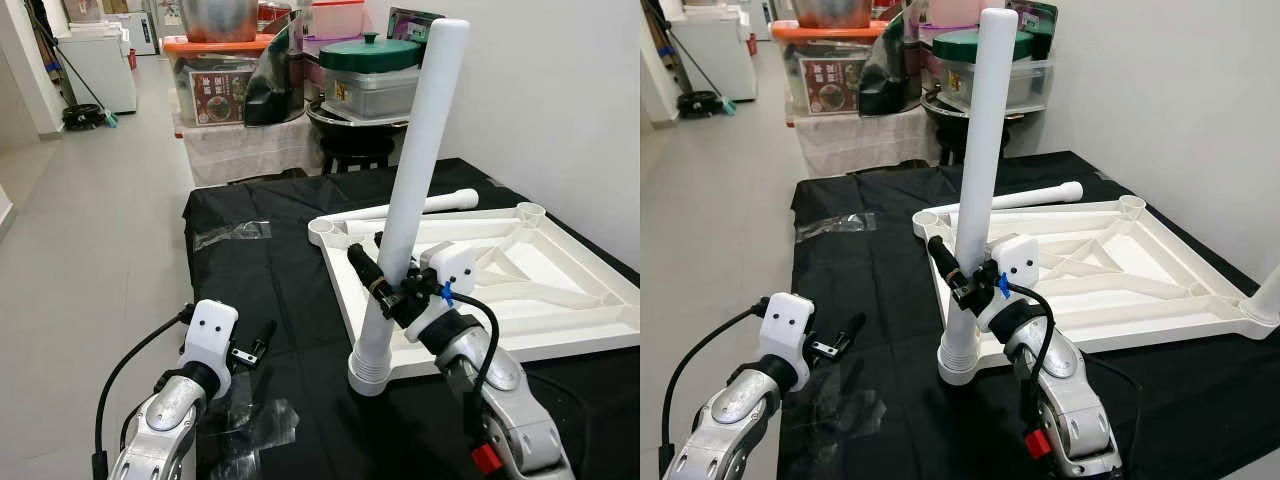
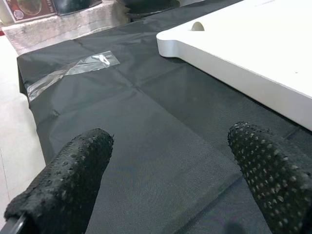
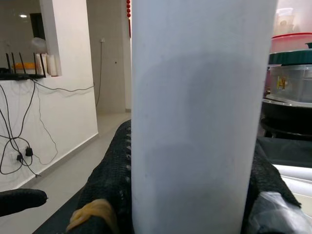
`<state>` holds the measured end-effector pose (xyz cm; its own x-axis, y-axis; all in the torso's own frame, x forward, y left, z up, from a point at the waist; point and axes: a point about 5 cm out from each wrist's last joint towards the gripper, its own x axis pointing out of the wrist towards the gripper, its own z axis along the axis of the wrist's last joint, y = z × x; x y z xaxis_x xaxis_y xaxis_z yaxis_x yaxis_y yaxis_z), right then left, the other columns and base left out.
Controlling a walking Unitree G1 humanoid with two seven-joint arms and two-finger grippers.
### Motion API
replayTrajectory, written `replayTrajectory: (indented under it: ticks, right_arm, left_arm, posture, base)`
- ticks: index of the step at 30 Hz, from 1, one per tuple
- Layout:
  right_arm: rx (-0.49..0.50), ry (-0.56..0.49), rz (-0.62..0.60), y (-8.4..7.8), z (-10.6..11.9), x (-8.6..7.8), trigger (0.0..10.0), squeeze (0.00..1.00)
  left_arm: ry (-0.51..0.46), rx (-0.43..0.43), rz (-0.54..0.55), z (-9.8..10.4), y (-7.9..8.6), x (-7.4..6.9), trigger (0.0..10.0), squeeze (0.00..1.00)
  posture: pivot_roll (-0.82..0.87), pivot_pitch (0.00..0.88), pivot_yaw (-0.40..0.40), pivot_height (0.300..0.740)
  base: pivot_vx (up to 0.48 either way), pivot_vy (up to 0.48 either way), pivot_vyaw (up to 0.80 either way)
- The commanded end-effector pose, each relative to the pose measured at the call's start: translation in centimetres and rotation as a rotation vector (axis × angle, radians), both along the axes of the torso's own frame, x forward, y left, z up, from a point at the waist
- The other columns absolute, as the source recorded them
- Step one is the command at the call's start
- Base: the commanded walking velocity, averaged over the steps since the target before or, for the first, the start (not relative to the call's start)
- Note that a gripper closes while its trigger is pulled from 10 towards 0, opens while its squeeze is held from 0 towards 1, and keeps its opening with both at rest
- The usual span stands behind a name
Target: Building children table
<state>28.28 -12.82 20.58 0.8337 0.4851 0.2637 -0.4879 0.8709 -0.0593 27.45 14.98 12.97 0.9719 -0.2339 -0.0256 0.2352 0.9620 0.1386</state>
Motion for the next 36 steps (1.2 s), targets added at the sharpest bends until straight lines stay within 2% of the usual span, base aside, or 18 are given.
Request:
replayTrajectory:
  ticks: [1, 10, 11, 12, 13, 14, 15, 16, 17, 19, 20, 27, 28, 36]
  right_arm:
    - [-0.024, 0.025, -0.05, -1.1, -0.3, 0.3, 10.0, 0.0]
    - [-0.012, 0.023, -0.049, -1.1, -0.3, 0.2, 10.0, 0.0]
    - [-0.005, 0.017, -0.046, -1.1, -0.2, 0.1, 10.0, 0.52]
    - [0.002, 0.006, -0.04, -1.1, 0.1, 0.1, 10.0, 0.57]
    - [0.002, 0.006, -0.04, -1.1, 0.1, 0.1, 10.0, 0.57]
    - [0.007, -0.005, -0.039, -1.1, 0.3, 0.1, 10.0, 0.5]
    - [0.007, -0.005, -0.039, -1.1, 0.3, 0.1, 10.0, 0.5]
    - [0.013, -0.015, -0.039, -1.1, 0.5, 0.0, 10.0, 0.37]
    - [0.015, -0.022, -0.037, -1.1, 0.6, 0.0, 10.0, 0.1]
    - [0.018, -0.03, -0.037, -1.3, 0.8, -0.1, 10.0, 0.1]
    - [0.018, -0.032, -0.032, -1.3, 0.9, -0.1, 10.0, 0.0]
    - [0.021, -0.034, -0.003, -1.1, 0.9, -0.4, 10.0, 0.0]
    - [0.02, -0.039, 0.018, -0.9, 0.9, -0.6, 0.0, 0.0]
    - [0.019, -0.046, 0.033, -1.0, 0.7, -0.7, 0.0, 0.0]
  left_arm:
    - [0.011, 0.0, -0.012, -0.3, -0.3, 0.1, 10.0, 0.0]
    - [0.011, 0.001, -0.017, -0.3, -0.3, 0.1, 10.0, 0.0]
    - [0.012, 0.001, -0.017, -0.3, -0.3, 0.1, 10.0, 0.0]
    - [0.012, 0.002, -0.017, -0.4, -0.3, 0.1, 10.0, 0.0]
    - [0.012, 0.002, -0.017, -0.4, -0.3, 0.1, 10.0, 0.0]
    - [0.013, 0.002, -0.017, -0.4, -0.3, 0.1, 10.0, 0.0]
    - [0.013, 0.002, -0.017, -0.4, -0.3, 0.1, 10.0, 0.0]
    - [0.013, 0.002, -0.018, -0.4, -0.3, 0.1, 10.0, 0.0]
    - [0.013, 0.002, -0.018, -0.4, -0.3, 0.1, 10.0, 0.0]
    - [0.013, 0.001, -0.02, -0.4, -0.3, 0.1, 10.0, 0.0]
    - [0.014, 0.001, -0.021, -0.4, -0.3, 0.1, 10.0, 0.0]
    - [0.013, 0.003, -0.023, -0.4, -0.3, 0.2, 10.0, 0.0]
    - [0.013, 0.004, -0.023, -0.4, -0.3, 0.2, 10.0, 0.0]
    - [0.013, 0.008, -0.02, -0.4, -0.2, 0.1, 10.0, 0.0]
  posture:
    - [0.02, 0.0, -0.017, 0.74]
    - [0.02, 0.0, -0.015, 0.74]
    - [0.02, 0.0, -0.015, 0.74]
    - [0.02, 0.0, -0.014, 0.74]
    - [0.02, 0.0, -0.014, 0.74]
    - [0.02, 0.0, -0.013, 0.74]
    - [0.02, 0.0, -0.013, 0.74]
    - [0.02, 0.0, -0.012, 0.74]
    - [0.02, 0.0, -0.012, 0.74]
    - [0.02, 0.0, -0.011, 0.74]
    - [0.02, 0.0, -0.01, 0.74]
    - [0.02, 0.0, -0.009, 0.74]
    - [0.02, 0.0, -0.01, 0.74]
    - [0.02, 0.0, -0.012, 0.74]
  base:
    - [0.0, 0.0, 0.0]
    - [0.0, 0.0, 0.0]
    - [0.0, 0.0, 0.0]
    - [0.0, 0.0, 0.0]
    - [0.0, 0.0, 0.0]
    - [0.0, 0.0, 0.0]
    - [0.0, 0.0, 0.0]
    - [0.0, 0.0, 0.0]
    - [0.0, 0.0, 0.0]
    - [0.0, 0.0, 0.0]
    - [0.0, 0.0, 0.0]
    - [0.0, 0.0, 0.0]
    - [0.0, 0.0, 0.0]
    - [0.0, 0.0, 0.0]
